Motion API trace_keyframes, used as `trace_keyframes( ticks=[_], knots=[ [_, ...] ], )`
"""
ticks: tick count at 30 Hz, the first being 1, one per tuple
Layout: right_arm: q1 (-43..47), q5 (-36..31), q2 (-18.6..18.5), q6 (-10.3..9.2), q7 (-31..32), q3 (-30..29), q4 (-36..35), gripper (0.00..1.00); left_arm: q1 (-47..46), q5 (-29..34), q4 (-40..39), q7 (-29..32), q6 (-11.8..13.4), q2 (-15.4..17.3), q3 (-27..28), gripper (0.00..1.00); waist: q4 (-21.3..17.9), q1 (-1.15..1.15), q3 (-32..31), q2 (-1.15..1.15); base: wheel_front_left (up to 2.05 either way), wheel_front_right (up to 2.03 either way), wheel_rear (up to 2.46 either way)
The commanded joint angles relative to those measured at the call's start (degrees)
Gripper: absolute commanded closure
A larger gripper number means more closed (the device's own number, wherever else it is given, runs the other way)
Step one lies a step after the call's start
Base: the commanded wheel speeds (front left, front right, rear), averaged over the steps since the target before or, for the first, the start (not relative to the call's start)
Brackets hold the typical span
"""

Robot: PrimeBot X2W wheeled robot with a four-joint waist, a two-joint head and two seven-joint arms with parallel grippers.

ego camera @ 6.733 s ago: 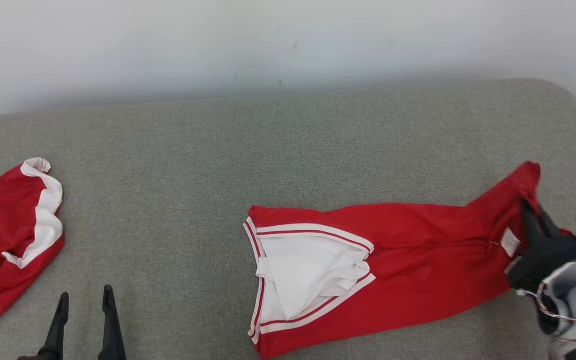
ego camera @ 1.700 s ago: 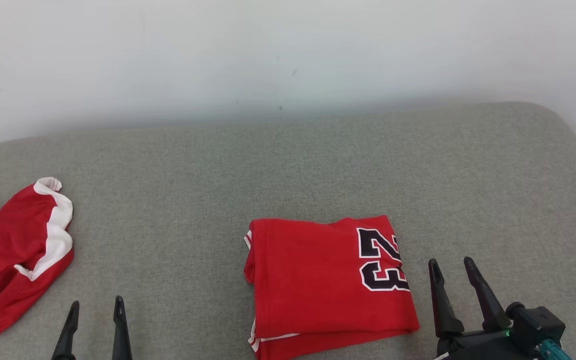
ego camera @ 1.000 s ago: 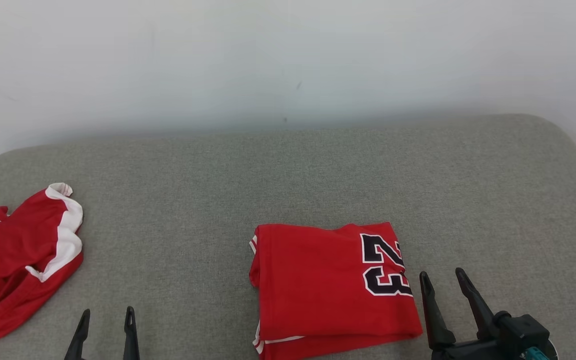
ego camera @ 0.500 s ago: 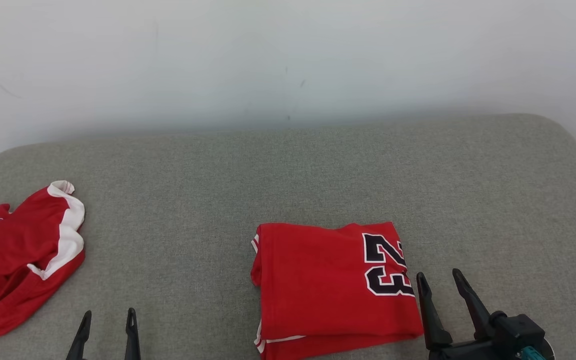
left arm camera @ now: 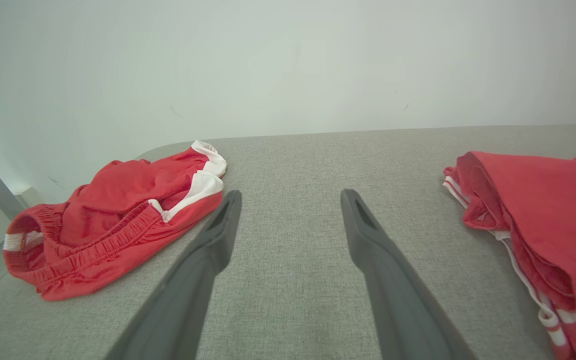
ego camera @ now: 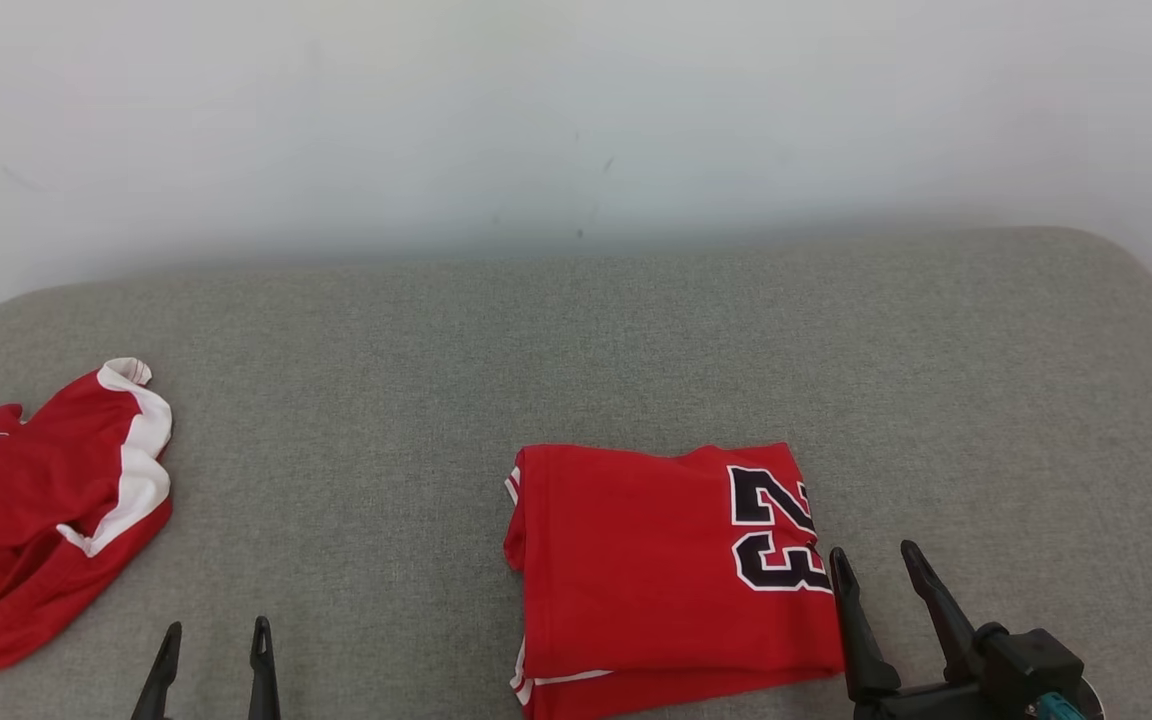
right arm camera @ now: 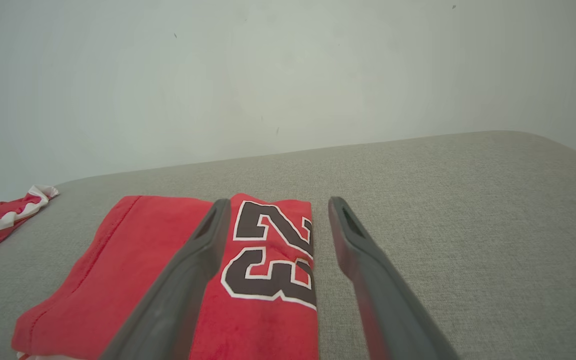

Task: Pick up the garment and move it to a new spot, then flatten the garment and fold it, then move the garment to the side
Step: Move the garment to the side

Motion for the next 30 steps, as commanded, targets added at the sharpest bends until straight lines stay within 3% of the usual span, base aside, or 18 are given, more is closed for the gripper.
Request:
trace_keyframes(
  ticks=[1, 15, 30],
  knots=[
    [-0.6, -0.3, 0.3, -0.15, -0.3, 0.1, 0.3, 0.0, 0.3, 0.3, 0.1, -0.2, 0.0, 0.2, 0.0, 0.0, 0.1, 0.0, 0.0, 0.0, 0.0, 0.0, 0.0],
    [-10.2, -0.8, -1.0, -0.15, -0.2, 0.7, 6.2, 0.0, -1.4, 0.0, 0.1, -0.2, -0.3, 0.3, -0.9, 0.0, 1.8, 0.0, 1.4, 0.0, 0.0, 0.0, 0.0],
    [-18.6, -0.2, -3.8, -0.15, 2.4, -0.2, 25.0, 0.0, -4.0, -0.6, 0.4, -0.2, -0.2, 0.1, -2.2, 0.0, 4.6, 0.0, 5.2, 0.0, 0.0, 0.0, 0.0]
  ],
)
